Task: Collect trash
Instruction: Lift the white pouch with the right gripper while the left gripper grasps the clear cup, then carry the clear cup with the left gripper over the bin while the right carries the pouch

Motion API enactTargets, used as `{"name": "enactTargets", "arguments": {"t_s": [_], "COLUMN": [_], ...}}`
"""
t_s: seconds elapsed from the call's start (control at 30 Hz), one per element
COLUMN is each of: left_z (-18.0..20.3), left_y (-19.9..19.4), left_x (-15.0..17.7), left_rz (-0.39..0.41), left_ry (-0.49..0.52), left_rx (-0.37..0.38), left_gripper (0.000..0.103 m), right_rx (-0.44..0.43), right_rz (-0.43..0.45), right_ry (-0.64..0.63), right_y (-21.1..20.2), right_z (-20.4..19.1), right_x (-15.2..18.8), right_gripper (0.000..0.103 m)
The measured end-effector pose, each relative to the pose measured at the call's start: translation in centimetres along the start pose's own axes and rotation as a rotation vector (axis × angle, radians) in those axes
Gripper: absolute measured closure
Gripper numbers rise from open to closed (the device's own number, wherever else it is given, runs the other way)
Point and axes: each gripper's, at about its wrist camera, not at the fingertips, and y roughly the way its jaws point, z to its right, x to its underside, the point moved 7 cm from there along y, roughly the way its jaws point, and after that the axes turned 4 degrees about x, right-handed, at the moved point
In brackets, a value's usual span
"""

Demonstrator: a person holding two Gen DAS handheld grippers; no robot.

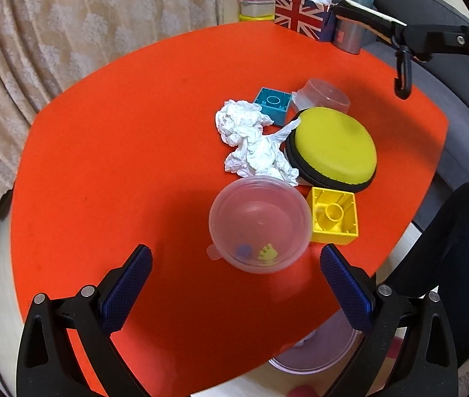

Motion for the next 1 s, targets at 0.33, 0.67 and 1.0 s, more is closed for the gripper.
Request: {"name": "enactTargets", "arguments": {"t_s": [0.33,0.67,1.0], "left_z": [-0.5,-0.8,-0.5], "left_y": [0.8,0.2,-4.0], "left_x": [-1.1,-1.1,-1.5], "left_rz": [0.035,0.057,0.138], "left_ry": [-0.026,-0.064,-0.094], "left_rx": [0.037,0.057,0.047], "left_gripper": [0.016,0.045,0.045], "right_rx": [-0.005,-0.008,0.014], "right_rz": [-0.008,-0.001,0.018], "right_ry": [-0.001,0.003,0.006], "right_y": [0.4,0.6,-0.1], "right_z": [-0.3,-0.3,-0.6], "right_x": [0.0,0.5,1.8], "right_gripper": [0.022,0.022,0.022]}}
